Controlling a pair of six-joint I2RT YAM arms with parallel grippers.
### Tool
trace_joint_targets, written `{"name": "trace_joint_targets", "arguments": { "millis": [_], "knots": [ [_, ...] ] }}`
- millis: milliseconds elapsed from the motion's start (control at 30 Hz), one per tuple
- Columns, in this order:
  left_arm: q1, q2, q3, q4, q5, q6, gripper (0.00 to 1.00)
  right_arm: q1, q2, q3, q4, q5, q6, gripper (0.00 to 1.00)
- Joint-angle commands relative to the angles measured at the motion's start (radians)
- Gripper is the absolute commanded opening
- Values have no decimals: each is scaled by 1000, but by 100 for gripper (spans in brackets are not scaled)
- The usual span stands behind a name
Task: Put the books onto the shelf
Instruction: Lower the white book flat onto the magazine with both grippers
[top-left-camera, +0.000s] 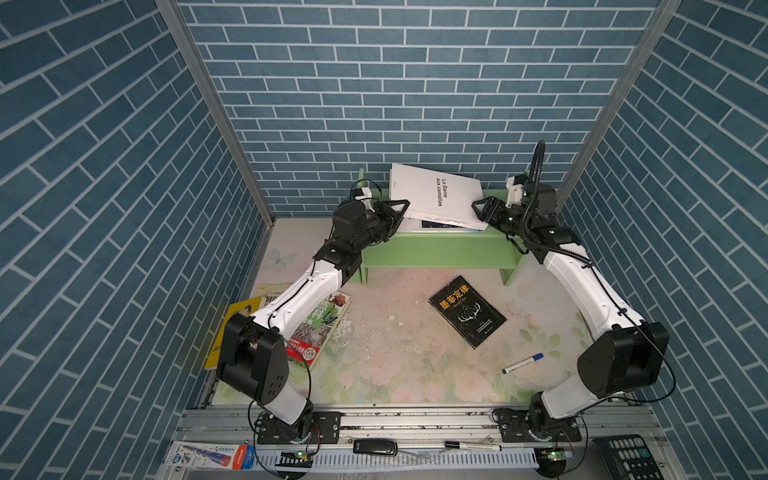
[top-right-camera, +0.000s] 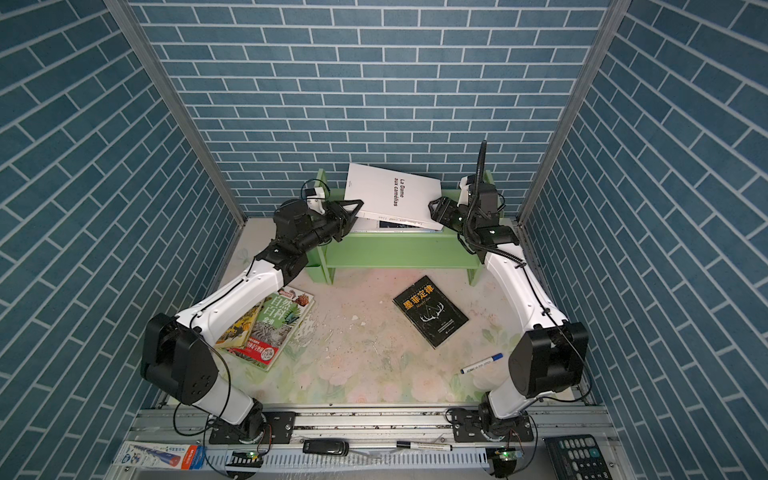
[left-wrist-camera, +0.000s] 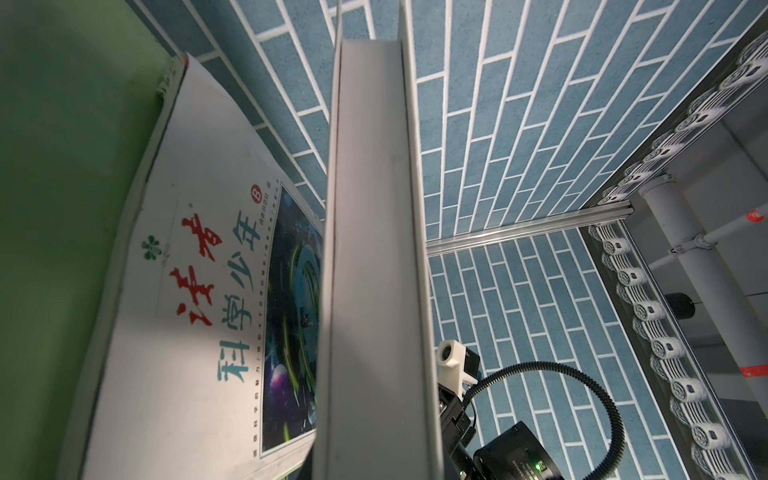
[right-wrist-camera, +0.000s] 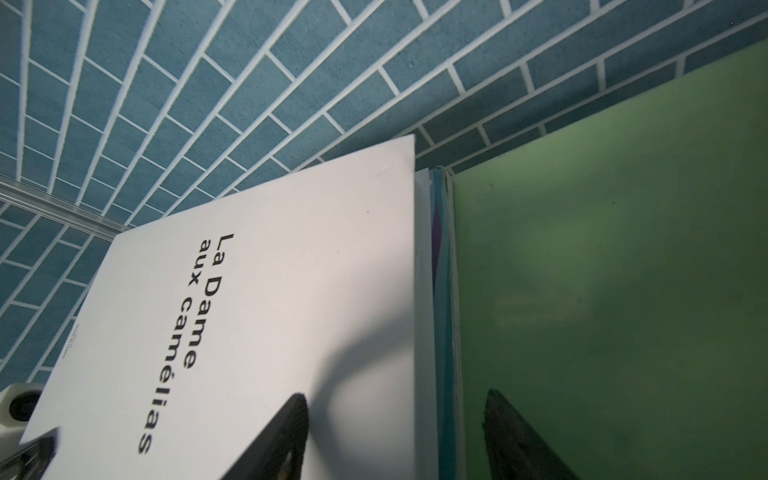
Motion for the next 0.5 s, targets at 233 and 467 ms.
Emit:
{"name": "trace_joint_targets", "arguments": {
  "millis": [233, 467],
  "knots": [
    [-6, -3, -21, 22, -14, -18, 24, 15, 16, 40, -9, 21, -29, 66],
    [-13, 4, -25, 29, -28, -17, 24, 15, 14, 54, -21, 35, -38, 67]
  ]
}}
